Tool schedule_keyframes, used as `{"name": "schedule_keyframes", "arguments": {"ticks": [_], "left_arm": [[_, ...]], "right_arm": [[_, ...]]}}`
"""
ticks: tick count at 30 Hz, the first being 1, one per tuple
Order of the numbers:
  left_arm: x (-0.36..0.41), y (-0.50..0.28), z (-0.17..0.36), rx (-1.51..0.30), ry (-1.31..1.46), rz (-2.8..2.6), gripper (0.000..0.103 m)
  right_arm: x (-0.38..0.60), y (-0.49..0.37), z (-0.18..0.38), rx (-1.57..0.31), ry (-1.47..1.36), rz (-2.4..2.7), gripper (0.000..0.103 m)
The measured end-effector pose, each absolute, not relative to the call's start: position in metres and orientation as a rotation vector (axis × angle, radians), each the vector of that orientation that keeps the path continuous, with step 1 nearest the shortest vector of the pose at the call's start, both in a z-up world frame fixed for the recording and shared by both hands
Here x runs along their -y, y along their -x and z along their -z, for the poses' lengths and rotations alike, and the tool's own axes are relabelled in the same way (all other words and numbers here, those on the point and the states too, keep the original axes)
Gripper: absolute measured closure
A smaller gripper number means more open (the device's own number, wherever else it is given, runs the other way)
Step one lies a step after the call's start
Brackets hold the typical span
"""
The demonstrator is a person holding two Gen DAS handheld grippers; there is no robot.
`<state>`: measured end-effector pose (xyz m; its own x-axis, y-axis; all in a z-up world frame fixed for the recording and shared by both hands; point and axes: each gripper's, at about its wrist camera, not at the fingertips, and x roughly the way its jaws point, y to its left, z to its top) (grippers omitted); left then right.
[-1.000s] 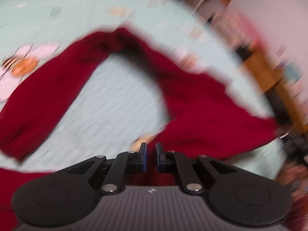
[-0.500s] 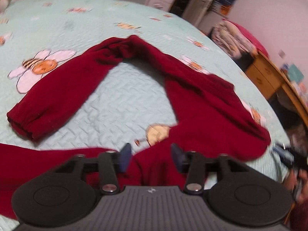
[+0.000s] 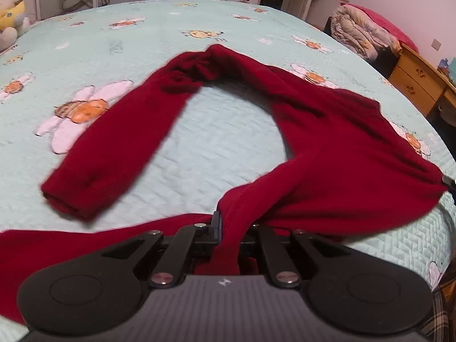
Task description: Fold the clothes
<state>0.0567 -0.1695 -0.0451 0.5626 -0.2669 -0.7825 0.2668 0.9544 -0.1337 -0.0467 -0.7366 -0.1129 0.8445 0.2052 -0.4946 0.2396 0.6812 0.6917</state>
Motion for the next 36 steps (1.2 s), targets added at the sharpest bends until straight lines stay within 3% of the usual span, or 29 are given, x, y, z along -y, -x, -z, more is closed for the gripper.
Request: {"name": "schedule_keyframes", "arguments": {"ticks": [4,9,14,20,23,28,36], "left_arm": [[0.166,-0.06,0.055,-0.969,-0.043,0.297,0.094],[0.167,-0.062,0.059,-0.977,-0.015,0.267,0.084],[0.158,-0.054,0.048,-0.966,0.086,0.259,0.074],[0.148,-0.043,0.033,-0.964,0.162,0.275,0.071],[0.135,-0.044,0.029,-1.011,0.268,0.265,0.063],[0.11,-0.046,0.017,-1.066,0.426,0.23,0.064],[0.121,-0.057,-0.022,-0.906,0.629,0.373,0.062]], "right_arm": [[0.718,0.039,0.121,-0.764,-0.701,0.031,0.089],[0.745,0.056,0.123,-0.663,-0.88,0.064,0.084],[0.754,0.046,0.121,-0.604,-0.848,0.088,0.082],[0.763,-0.017,0.107,-0.584,-0.725,0.0,0.082],[0.774,-0.057,0.108,-0.597,-0.698,-0.02,0.079],[0.786,-0.112,0.125,-0.618,-0.726,-0.072,0.073],[0.785,-0.165,0.137,-0.547,-0.815,-0.176,0.073]]}}
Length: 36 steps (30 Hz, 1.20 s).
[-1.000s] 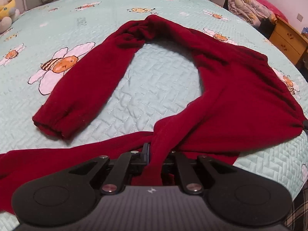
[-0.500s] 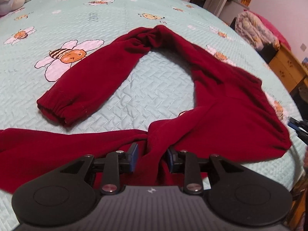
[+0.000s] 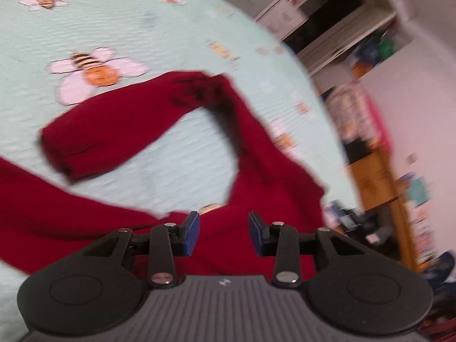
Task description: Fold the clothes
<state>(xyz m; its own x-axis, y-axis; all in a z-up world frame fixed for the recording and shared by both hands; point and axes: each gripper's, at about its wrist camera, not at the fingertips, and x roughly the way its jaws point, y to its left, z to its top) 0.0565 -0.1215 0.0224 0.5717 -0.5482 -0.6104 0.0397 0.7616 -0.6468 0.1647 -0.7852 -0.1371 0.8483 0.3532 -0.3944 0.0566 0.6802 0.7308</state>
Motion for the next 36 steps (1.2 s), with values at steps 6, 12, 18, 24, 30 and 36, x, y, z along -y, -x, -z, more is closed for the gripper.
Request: {"name": "schedule_keyframes", "arguments": {"ticks": [6,12,18,24,30,36], "left_arm": [[0.169,-0.08,-0.039,-0.863,0.571,0.497,0.061],[0.194,-0.096,-0.041,-0.859,0.561,0.561,0.057],[0.202,-0.101,-0.029,-0.899,0.552,0.545,0.054],[0.215,-0.109,-0.025,-0.909,0.518,0.551,0.054],[0.254,-0.132,-0.024,-0.882,0.428,0.625,0.054],[0.322,-0.166,-0.022,-0.86,0.212,0.72,0.054]], "right_arm": [[0.794,-0.2,0.141,-0.548,-0.878,-0.192,0.073],[0.794,-0.221,0.148,-0.6,-0.859,-0.186,0.071],[0.794,-0.224,0.15,-0.616,-0.856,-0.247,0.074],[0.809,-0.24,0.151,-0.559,-0.978,-0.232,0.098],[0.803,-0.255,0.162,-0.618,-0.883,-0.119,0.097],[0.806,-0.196,0.14,-0.606,-0.906,-0.144,0.086]]}}
